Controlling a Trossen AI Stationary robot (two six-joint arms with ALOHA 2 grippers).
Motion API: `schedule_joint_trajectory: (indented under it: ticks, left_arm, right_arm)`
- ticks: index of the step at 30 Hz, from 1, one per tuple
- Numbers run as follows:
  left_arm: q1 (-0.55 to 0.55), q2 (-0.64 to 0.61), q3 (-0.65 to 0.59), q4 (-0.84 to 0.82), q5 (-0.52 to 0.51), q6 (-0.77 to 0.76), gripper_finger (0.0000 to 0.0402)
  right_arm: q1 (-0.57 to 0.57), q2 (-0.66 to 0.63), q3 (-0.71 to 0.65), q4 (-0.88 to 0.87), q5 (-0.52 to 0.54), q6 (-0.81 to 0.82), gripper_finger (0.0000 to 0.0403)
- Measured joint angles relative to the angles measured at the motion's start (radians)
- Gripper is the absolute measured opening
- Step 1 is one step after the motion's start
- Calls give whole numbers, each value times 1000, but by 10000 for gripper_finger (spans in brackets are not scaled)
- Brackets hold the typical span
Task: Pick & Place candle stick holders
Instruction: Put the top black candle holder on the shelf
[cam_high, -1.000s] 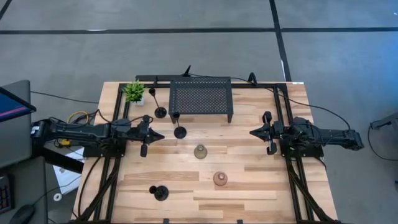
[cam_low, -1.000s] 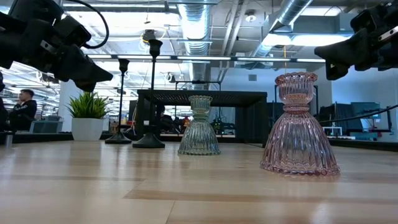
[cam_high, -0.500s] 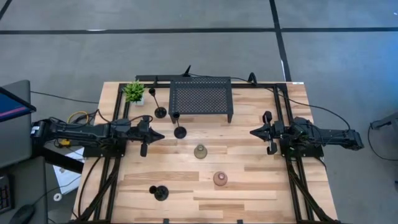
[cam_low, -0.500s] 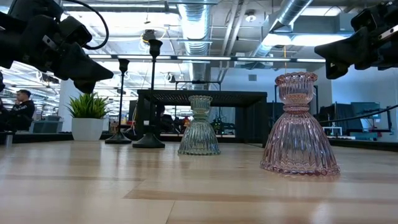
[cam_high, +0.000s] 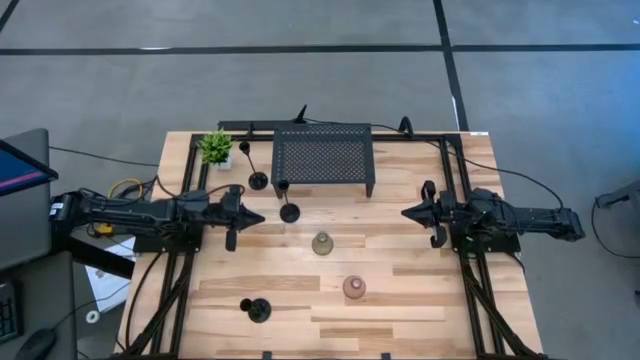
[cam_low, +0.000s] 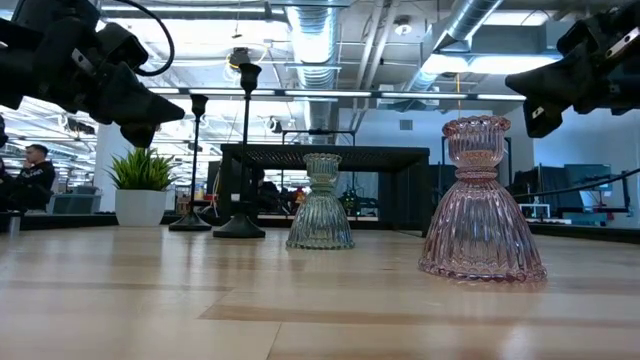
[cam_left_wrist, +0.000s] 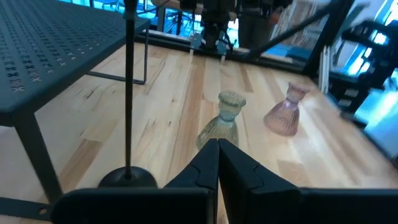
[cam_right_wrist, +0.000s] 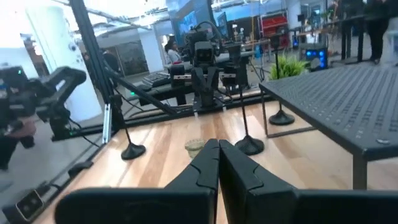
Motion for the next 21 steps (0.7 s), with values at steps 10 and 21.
schedule_joint_trajectory:
  ticks: [10,21]
  left_arm:
    - [-202,0,0,39,-158,12,4]
    - [-352,0,0,32,-881,96,4]
  right_arm:
    - [135,0,0,5,192,4,0]
    - [301,36,0,36,521,0,0]
